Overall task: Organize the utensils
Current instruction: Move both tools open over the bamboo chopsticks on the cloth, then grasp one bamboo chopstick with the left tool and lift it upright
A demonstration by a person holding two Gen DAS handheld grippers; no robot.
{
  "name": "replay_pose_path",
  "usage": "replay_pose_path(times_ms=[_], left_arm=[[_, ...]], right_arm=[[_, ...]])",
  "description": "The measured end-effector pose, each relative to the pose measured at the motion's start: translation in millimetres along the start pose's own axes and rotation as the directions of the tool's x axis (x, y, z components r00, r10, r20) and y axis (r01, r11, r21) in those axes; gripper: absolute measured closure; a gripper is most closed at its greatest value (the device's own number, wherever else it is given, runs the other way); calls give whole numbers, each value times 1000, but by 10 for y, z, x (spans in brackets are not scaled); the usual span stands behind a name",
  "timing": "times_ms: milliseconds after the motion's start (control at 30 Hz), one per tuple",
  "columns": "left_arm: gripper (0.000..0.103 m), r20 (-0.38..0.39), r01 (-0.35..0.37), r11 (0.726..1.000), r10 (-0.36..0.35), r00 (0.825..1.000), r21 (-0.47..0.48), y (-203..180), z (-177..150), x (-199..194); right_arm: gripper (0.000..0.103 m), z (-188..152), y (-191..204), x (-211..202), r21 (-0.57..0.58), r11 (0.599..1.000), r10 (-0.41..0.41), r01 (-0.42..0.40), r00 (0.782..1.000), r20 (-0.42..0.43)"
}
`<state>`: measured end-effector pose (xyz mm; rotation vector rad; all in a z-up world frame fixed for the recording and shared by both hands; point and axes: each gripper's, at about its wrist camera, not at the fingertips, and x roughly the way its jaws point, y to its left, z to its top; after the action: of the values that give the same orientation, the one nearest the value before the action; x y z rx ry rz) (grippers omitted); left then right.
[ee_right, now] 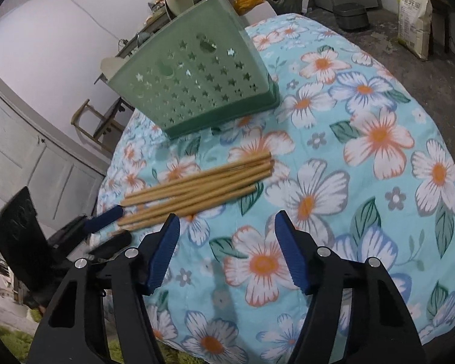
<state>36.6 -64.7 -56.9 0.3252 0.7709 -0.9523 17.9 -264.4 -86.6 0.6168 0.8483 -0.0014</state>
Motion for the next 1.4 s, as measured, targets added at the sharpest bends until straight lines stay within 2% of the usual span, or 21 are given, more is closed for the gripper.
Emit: replay_pose_path(times_ms=[67,133,233,267,333,433,500,633,733,867,1000,1133,1267,1400], left_arm=[[66,-33,-8,998,10,999,63,-103,7,141],[71,-60,2,997,3,998,72,-126,-5,238],[73,-66,53,998,-51,997,25,-87,-3,280],[77,-75,109,994,-108,991,-2,-72,-7,262],[77,-95,155,987,-157,983,-28,-62,-46,247],[77,-125,167,986,-169,978,-26,-81,-141,239],[77,-107,169,985,-171,979,-26,-74,-135,196],[77,-57,72,994,-67,996,83,-152,-25,188],[77,-92,-8,982,26,995,191,-221,-2,344],[78,-93,-58,951,90,992,304,-318,-16,401],[92,-74,-116,906,160,984,408,-415,-12,460],[93,-63,-140,859,195,979,492,-506,-16,508],[93,-52,-157,797,229,972,583,-599,-26,560],[94,-36,-162,768,235,971,620,-650,4,623]], right_arm=[[40,25,5,-16,2,1000,1,-1,1000,6],[40,35,4,-14,7,1000,5,-5,1000,3],[41,42,-25,-20,17,1000,14,-14,1000,-2],[41,39,-27,-26,20,1000,14,-14,1000,-2],[41,40,-56,-39,32,999,19,-19,1000,1],[41,66,-117,-67,50,999,19,-19,1000,11],[41,93,-147,-90,54,998,17,-18,1000,21],[41,123,-173,-85,63,998,27,-29,999,27],[41,111,-177,-47,70,997,39,-40,999,19],[41,73,-183,20,75,996,54,-54,999,4],[45,63,-235,63,105,992,75,-75,997,2],[45,62,-234,77,103,992,77,-76,997,-1],[45,53,-214,46,95,992,77,-77,997,9],[45,23,-209,10,100,992,74,-75,997,23]])
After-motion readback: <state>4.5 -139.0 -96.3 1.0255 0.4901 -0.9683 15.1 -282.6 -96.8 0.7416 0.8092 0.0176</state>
